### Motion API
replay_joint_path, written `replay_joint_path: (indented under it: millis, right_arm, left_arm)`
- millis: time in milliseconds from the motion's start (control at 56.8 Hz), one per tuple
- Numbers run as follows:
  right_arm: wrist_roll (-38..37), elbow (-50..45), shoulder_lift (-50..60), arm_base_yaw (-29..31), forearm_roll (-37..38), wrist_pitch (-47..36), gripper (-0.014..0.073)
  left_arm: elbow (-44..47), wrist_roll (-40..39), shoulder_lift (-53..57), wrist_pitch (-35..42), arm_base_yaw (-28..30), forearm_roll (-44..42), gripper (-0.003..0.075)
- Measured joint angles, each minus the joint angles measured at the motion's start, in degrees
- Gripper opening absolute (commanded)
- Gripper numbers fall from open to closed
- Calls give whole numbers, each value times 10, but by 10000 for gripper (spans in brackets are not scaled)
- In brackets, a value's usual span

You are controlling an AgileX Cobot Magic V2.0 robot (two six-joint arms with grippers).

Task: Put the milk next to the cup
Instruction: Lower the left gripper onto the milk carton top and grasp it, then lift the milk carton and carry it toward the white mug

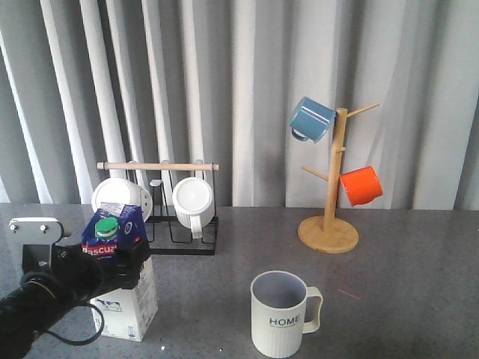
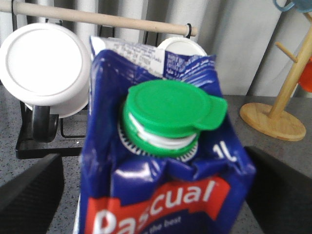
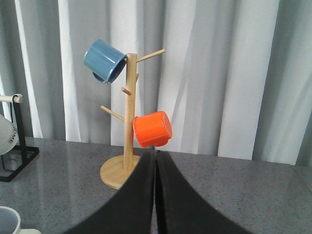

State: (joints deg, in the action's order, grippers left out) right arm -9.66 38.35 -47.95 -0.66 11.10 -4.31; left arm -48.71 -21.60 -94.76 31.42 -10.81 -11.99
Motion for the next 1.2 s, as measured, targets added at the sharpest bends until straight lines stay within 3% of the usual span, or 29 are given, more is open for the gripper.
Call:
replay_joint_path:
  millis: [70,264,352,862,1196]
  right_arm:
    - [0,0,0,0,0,0,-8]
    - [0,0,0,0,0,0,-8]
    - [0,0,0,0,0,0,-8]
    - [0,0,0,0,0,1,-8]
    - [0,0,0,0,0,1,-8]
  left_arm:
    - [-20,3,-11,-17,0,0,540]
    - [-39,11,-15,-46,0,0,136]
    - [-39,11,-15,-48,-1,0,-1]
    - [-39,11,-14,-49,-2,0,-7]
    - [-39,15,84,-34,-35,0,-7]
